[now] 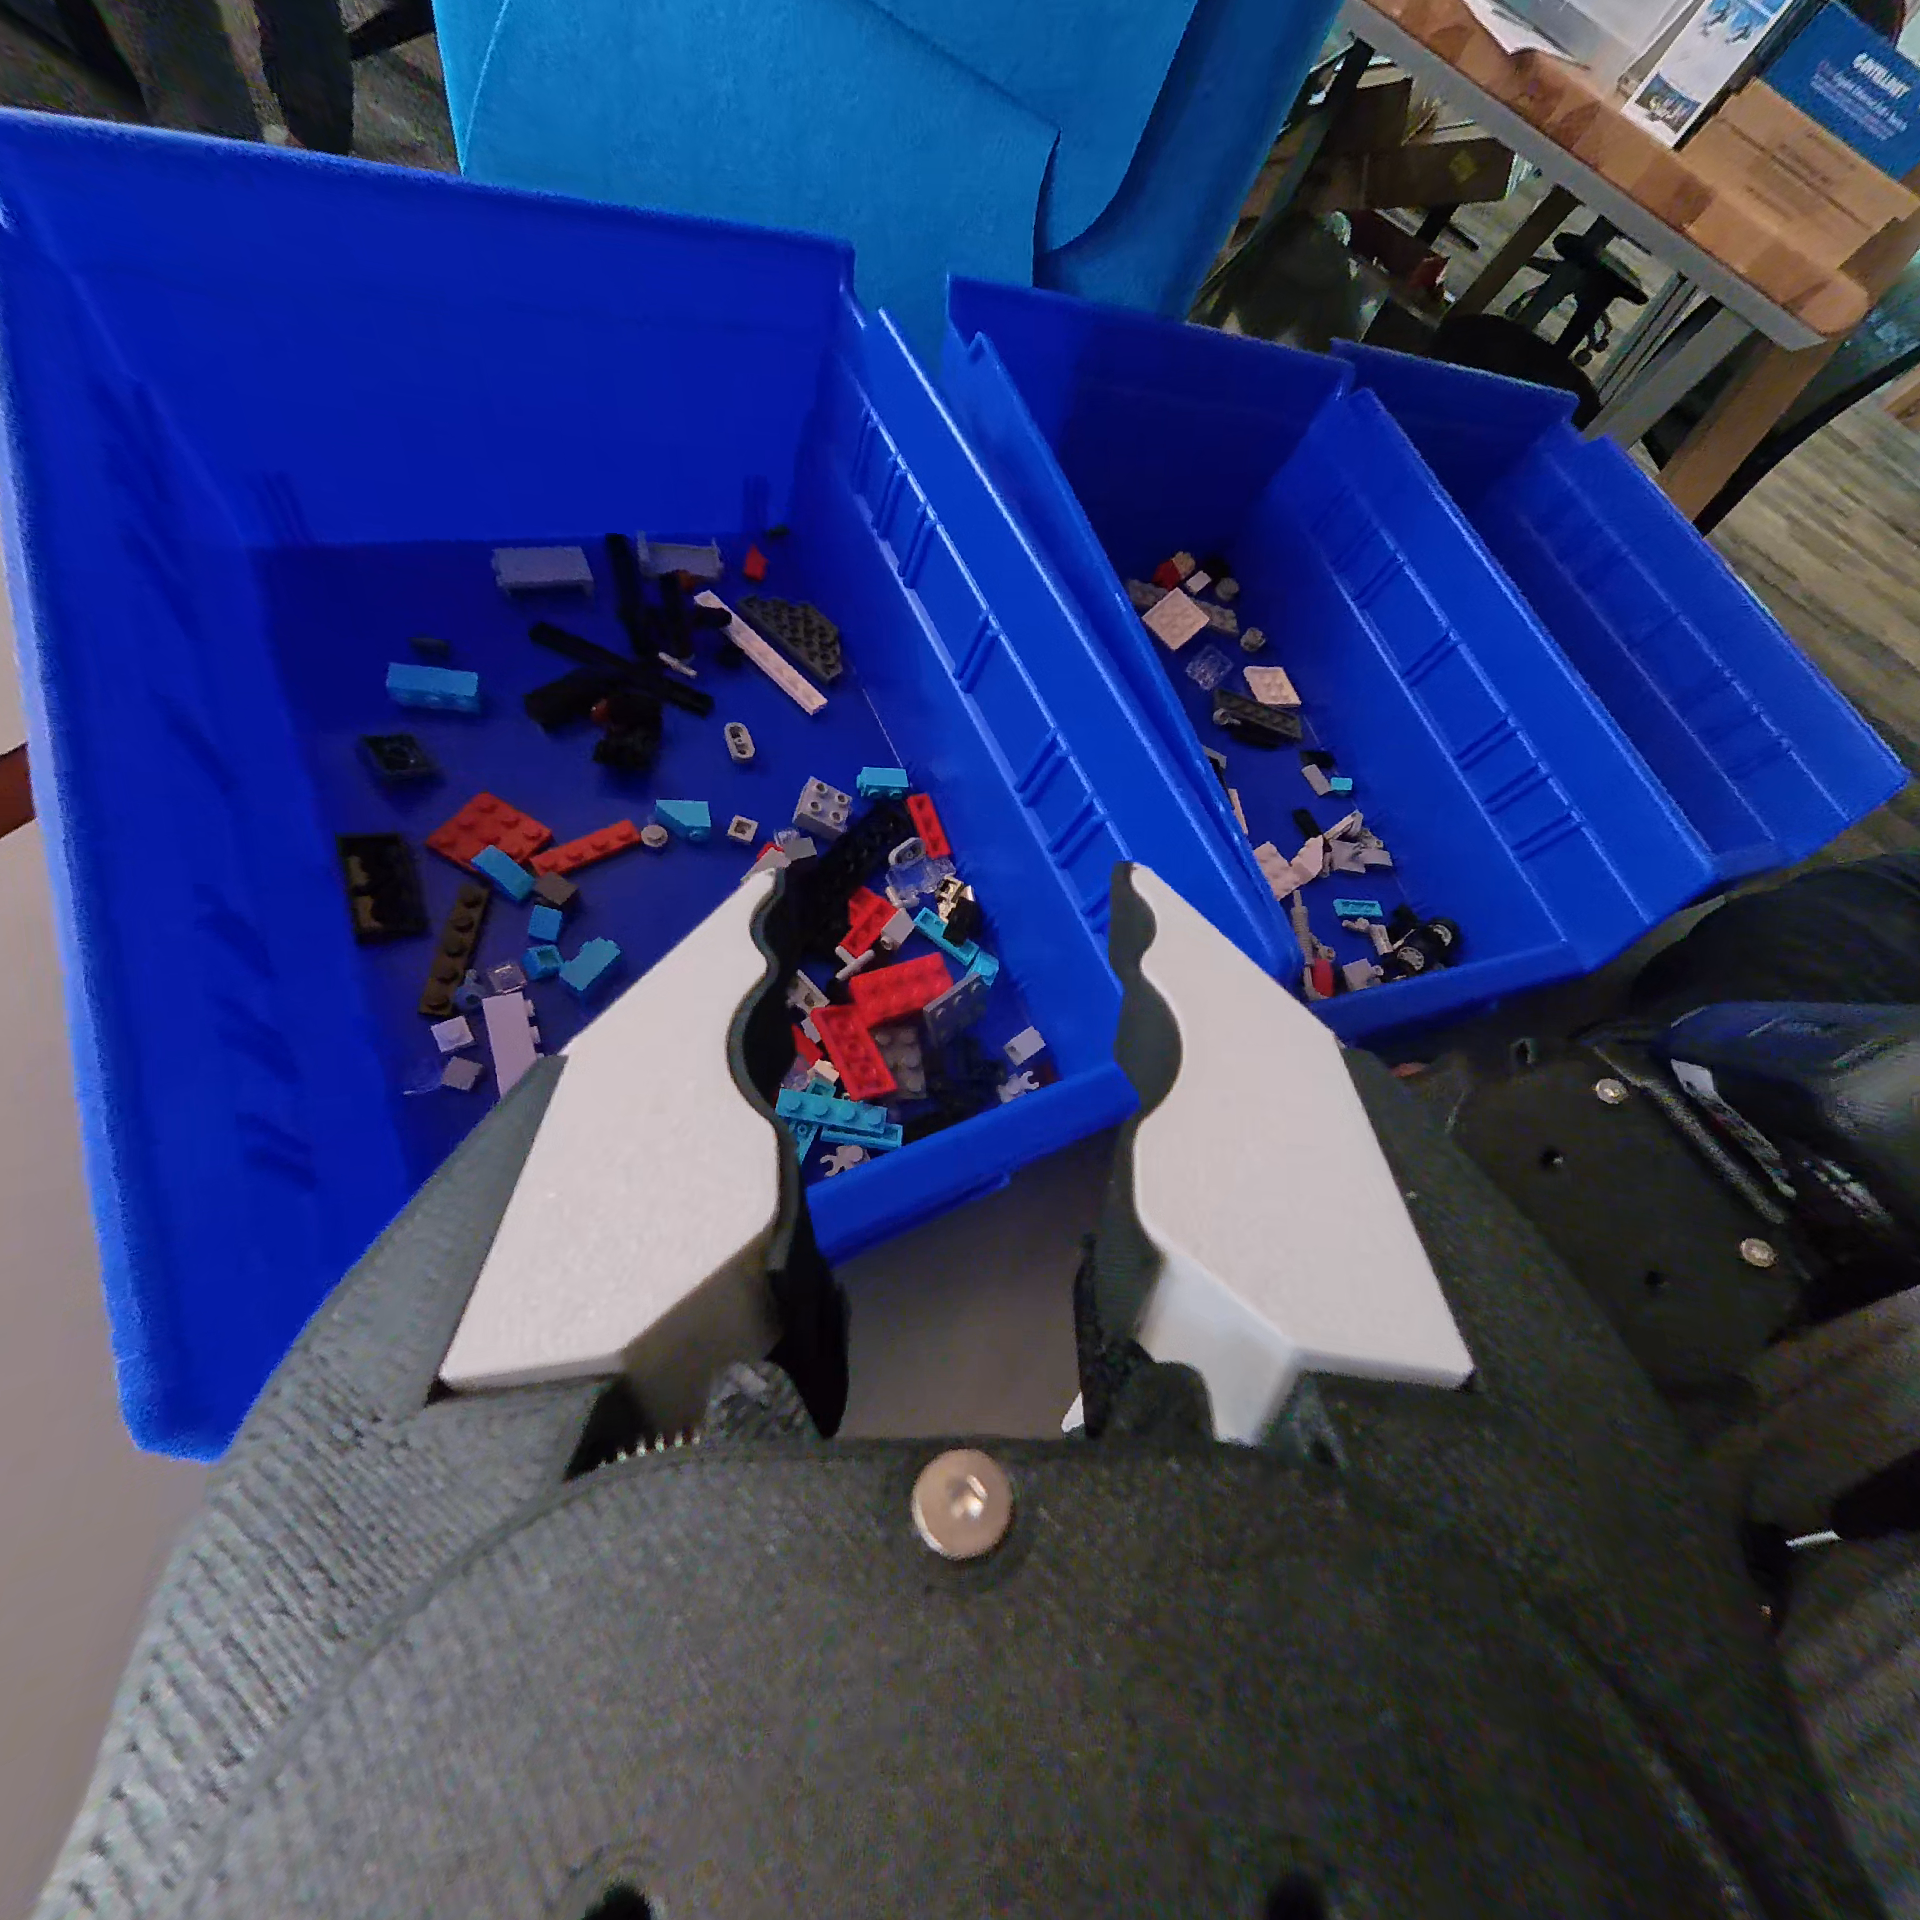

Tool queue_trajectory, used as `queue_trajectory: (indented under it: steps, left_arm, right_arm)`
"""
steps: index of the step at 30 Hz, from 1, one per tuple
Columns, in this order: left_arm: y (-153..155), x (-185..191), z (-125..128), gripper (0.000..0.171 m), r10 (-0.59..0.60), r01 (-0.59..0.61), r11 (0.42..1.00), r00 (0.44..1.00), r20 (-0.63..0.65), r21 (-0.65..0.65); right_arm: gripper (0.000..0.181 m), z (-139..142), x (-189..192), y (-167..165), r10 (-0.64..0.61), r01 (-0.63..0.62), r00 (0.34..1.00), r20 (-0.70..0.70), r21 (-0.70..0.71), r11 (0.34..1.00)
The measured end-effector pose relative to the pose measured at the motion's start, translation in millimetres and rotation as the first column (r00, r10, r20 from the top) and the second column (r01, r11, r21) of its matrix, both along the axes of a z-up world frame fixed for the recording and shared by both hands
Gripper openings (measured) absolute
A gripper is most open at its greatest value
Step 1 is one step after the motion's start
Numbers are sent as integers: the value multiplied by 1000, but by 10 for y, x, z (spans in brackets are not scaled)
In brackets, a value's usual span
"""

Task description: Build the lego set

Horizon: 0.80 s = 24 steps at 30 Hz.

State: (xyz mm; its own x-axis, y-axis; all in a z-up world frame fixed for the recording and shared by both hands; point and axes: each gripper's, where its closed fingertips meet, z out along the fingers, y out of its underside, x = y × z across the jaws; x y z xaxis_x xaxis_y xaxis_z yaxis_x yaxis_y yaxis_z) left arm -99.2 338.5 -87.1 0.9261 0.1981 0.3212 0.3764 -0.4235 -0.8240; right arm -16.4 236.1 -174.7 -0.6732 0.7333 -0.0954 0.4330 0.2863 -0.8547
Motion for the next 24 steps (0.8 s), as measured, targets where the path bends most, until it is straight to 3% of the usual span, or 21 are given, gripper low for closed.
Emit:
queue_trajectory:
  steps: [24]
  left_arm:
    - [55,12,-17,60,-3,3,1000,1000,9,19]
  right_arm:
    - [35,-13,6,-10,6,-6,1000,1,11,1000]
